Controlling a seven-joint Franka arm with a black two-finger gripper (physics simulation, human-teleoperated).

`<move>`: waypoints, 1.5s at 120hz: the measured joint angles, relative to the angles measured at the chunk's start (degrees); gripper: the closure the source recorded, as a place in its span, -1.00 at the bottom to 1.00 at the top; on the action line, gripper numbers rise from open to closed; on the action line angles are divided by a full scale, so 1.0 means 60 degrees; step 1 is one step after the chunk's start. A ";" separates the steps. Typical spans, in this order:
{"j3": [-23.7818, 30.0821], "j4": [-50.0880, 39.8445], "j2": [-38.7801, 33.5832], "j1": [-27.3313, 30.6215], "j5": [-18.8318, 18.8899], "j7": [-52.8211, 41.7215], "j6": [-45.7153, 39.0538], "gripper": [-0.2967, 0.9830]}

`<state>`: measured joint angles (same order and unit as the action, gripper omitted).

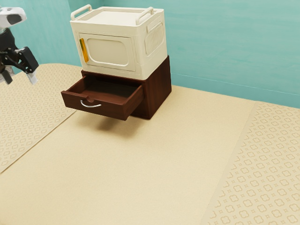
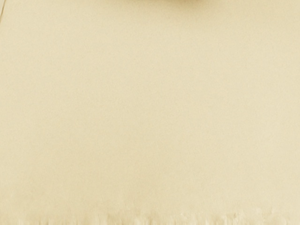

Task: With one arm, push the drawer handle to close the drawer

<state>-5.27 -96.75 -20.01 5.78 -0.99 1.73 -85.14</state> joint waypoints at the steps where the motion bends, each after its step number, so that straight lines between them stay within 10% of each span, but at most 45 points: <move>1: 0.0000 -0.0551 -0.0334 0.0023 -0.0004 0.0003 -0.0082 -0.50; 16: -0.0133 -0.6138 -0.2871 -0.0057 -0.0087 0.0053 -0.1277 -0.50; 35: -0.0546 -0.8535 -0.2027 -0.0008 0.0216 0.0216 -0.2945 -0.50; 70: -0.1412 -0.6881 0.1068 -0.0373 0.1507 -0.1093 -0.6524 -0.49; 100: -0.1749 -0.5621 0.2575 -0.0486 0.0514 -0.2490 -0.7608 -0.48; 133: -0.1664 -0.3896 0.4114 -0.0829 -0.0305 -0.3514 -0.7898 0.41; 180: -0.1626 -0.2449 0.5442 -0.0892 -0.0760 -0.4376 -0.7850 0.66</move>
<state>-15.03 -111.45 12.65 0.43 -5.55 -24.53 -132.23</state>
